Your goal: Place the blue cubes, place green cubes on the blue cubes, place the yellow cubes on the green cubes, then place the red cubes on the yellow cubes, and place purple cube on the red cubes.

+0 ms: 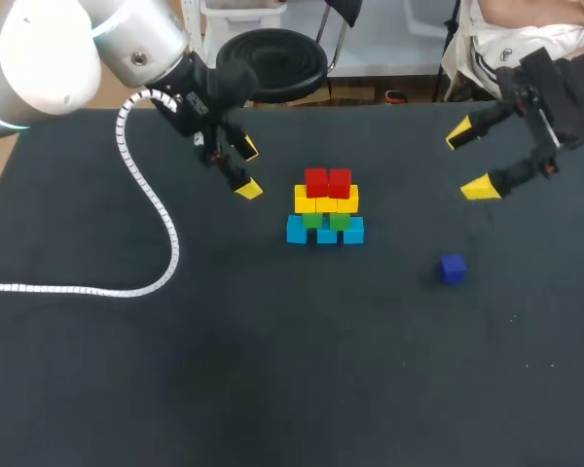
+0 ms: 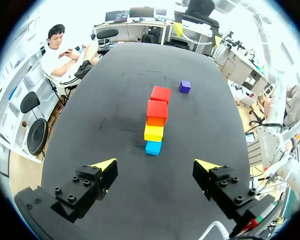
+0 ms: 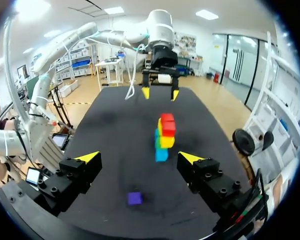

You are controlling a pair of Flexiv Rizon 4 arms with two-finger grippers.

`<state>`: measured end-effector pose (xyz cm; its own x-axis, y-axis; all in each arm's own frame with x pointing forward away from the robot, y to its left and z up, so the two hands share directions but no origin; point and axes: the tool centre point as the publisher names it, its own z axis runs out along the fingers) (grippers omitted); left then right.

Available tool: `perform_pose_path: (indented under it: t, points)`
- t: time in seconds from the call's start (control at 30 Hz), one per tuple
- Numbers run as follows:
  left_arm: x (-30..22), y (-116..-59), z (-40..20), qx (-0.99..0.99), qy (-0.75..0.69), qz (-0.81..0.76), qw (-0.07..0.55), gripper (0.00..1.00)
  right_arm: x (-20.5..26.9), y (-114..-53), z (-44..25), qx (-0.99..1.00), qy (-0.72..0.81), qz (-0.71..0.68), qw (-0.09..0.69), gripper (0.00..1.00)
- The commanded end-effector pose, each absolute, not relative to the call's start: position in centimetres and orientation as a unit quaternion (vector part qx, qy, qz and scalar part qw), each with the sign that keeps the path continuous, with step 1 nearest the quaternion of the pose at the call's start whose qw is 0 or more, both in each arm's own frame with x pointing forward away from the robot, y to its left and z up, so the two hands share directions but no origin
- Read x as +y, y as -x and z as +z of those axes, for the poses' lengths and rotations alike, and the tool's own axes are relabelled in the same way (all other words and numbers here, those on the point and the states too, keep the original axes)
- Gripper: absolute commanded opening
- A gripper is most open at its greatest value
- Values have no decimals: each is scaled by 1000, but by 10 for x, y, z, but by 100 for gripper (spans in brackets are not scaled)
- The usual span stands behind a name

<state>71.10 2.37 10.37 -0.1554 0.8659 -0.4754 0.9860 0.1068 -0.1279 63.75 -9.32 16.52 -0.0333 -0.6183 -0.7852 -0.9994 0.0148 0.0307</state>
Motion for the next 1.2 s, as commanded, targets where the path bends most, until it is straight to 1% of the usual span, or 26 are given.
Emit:
perform_pose_path:
  t: [0.03,0.33,0.4,0.53,0.93,1.03,1.2]
  points:
    - [24,-713,104,729,-635,-212,141,100,-93,-597,163,668,616,282,307,100]
    - [24,-713,104,729,-635,-212,141,100,-111,-576,137,663,626,298,285,100]
    - [24,-713,104,729,-635,-212,141,100,-118,-574,131,653,628,309,289,100]
    - [24,-713,104,729,-635,-212,141,100,-127,-577,126,655,624,327,272,100]
    - [24,-713,104,729,-635,-212,141,100,-127,-577,126,655,624,327,272,100]
    - [24,-713,104,729,-635,-212,141,100,-105,-581,104,648,657,323,209,100]
    - [24,-713,104,729,-635,-212,141,100,-116,-577,62,639,641,366,215,100]
